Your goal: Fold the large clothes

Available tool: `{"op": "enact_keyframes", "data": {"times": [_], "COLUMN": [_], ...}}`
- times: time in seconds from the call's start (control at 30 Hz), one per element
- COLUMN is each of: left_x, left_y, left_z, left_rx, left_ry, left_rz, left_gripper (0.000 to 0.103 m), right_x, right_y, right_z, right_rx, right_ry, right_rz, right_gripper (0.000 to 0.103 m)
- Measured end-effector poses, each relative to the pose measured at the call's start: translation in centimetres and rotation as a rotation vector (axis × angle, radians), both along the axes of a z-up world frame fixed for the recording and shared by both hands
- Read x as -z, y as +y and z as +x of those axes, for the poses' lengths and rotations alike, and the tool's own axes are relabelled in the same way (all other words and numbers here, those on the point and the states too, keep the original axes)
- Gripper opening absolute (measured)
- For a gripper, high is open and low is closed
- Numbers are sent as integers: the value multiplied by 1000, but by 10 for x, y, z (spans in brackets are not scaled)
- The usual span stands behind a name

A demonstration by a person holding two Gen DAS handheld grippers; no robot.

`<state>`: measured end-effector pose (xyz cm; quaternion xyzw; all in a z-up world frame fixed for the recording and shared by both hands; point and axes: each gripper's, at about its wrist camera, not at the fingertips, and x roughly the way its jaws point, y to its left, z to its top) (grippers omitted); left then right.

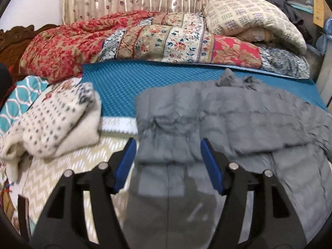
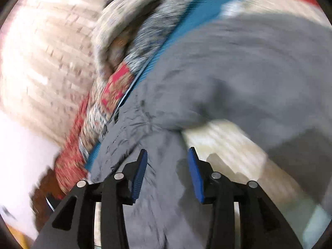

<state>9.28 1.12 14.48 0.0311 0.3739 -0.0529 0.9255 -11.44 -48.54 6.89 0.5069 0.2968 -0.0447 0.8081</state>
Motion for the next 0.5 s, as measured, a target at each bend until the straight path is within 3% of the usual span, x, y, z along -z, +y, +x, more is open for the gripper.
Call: {"op": "enact_keyframes", "data": {"times": [0.17,0.23,0.4,0.5], "left_x": [12,24,39,38], "left_y": [2,4,20,34], "left_z": [-41,-56,-85,-98], "left_rx": [36,38,5,-20], "left_ry": [73,113,189,191], "left_rz": [16,34,32,39], "left_gripper": [62,62,62,62], "right_x": [29,34,25,24], "right_y": [-24,-39,-69,-89], "right_z": [-72,-87,-78,-66], "right_rx": [169,230,340,393], "right_ry": [33,2,0,-1], "right_rz": [127,160,38,24], "right_gripper": [79,79,79,79]}}
